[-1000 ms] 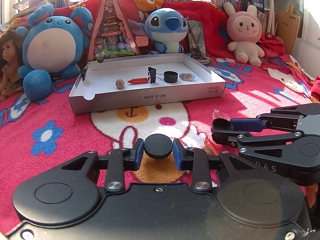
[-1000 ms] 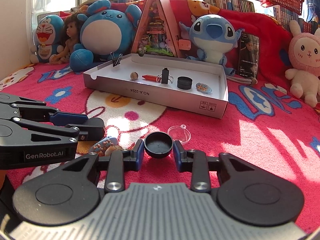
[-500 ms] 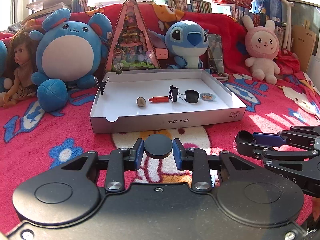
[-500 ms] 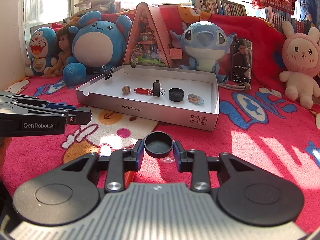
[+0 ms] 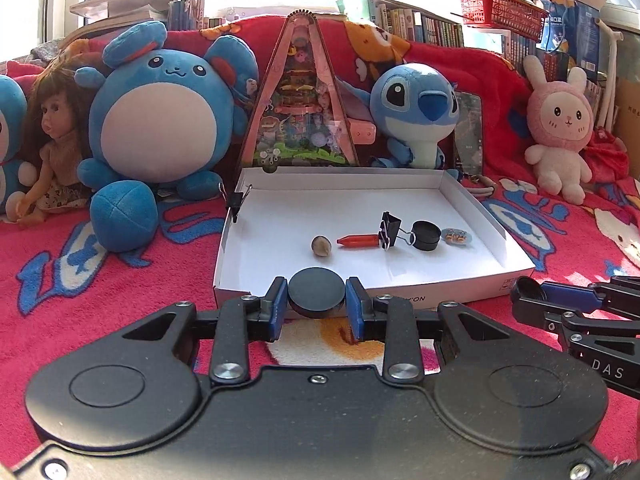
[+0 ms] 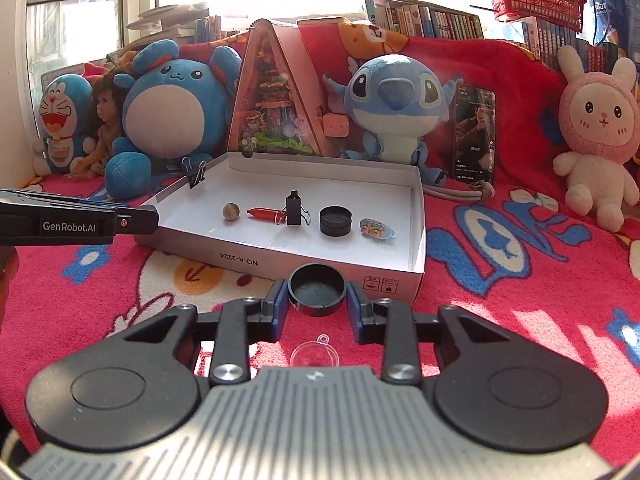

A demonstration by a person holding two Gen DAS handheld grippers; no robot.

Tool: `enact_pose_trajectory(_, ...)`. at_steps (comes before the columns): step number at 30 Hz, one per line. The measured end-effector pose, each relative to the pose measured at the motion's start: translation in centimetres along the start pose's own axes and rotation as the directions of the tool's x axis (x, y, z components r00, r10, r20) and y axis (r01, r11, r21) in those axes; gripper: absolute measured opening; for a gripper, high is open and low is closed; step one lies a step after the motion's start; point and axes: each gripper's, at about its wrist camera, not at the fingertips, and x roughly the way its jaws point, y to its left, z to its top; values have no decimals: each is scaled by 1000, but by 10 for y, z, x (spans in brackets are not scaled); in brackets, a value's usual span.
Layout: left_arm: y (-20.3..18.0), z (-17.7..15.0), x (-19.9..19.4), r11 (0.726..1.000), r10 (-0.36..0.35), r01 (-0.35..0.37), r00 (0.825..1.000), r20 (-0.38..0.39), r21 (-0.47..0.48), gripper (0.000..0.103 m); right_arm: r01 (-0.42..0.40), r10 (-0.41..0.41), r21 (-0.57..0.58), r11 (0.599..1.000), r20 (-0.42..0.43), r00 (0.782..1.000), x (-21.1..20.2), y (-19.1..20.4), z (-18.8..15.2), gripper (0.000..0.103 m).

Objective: Organize rigid objects
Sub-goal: 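Carry the disc with the left tool while the right tool carries the lid over the box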

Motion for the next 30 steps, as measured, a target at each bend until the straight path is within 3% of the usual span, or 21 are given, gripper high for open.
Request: enact_pose_trajectory(30,20,45,68,999,33,-34,998,-45,-22,30,31,-29,41,999,-43,999,59,-11,41,36)
